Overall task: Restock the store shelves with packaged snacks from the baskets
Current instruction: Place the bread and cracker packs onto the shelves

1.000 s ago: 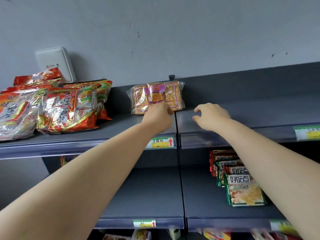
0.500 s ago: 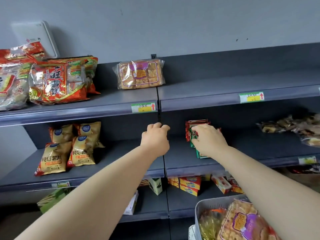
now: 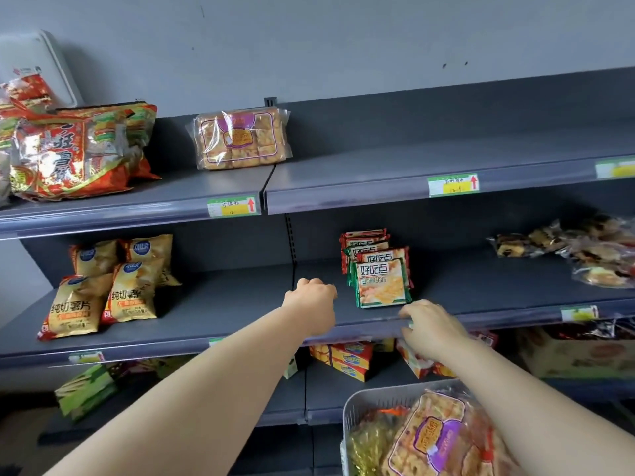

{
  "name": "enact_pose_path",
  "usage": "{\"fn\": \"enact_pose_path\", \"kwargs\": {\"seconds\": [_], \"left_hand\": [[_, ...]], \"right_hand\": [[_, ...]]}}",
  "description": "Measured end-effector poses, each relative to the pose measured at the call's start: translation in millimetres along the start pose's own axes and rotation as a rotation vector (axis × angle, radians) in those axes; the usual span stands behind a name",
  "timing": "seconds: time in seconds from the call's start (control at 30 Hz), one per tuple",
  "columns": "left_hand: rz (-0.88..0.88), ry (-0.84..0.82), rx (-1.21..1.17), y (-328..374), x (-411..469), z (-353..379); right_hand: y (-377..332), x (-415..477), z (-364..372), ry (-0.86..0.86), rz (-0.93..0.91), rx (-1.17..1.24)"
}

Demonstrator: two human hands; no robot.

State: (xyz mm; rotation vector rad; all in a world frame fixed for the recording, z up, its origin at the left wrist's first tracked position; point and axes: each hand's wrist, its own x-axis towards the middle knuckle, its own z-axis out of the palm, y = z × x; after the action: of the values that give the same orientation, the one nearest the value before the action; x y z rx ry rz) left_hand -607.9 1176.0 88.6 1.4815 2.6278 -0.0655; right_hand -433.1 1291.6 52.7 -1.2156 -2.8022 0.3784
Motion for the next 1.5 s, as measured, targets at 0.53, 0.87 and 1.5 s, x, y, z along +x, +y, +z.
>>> {"fn": "enact_pose_path", "kwargs": {"seconds": [0.53, 0.87, 1.5], "left_hand": [[0.049, -0.419, 0.034, 163, 56, 131], [-0.473, -0.553, -0.488, 170, 15, 238], [-0.633, -0.506, -0.606, 164, -18, 282]], "right_hand": [[184, 34, 52, -0.376, -0.048, -0.035], [212, 19, 136, -0.556, -0.019, 0.004], [205, 22, 186, -0.376, 0.054, -0.038]]}}
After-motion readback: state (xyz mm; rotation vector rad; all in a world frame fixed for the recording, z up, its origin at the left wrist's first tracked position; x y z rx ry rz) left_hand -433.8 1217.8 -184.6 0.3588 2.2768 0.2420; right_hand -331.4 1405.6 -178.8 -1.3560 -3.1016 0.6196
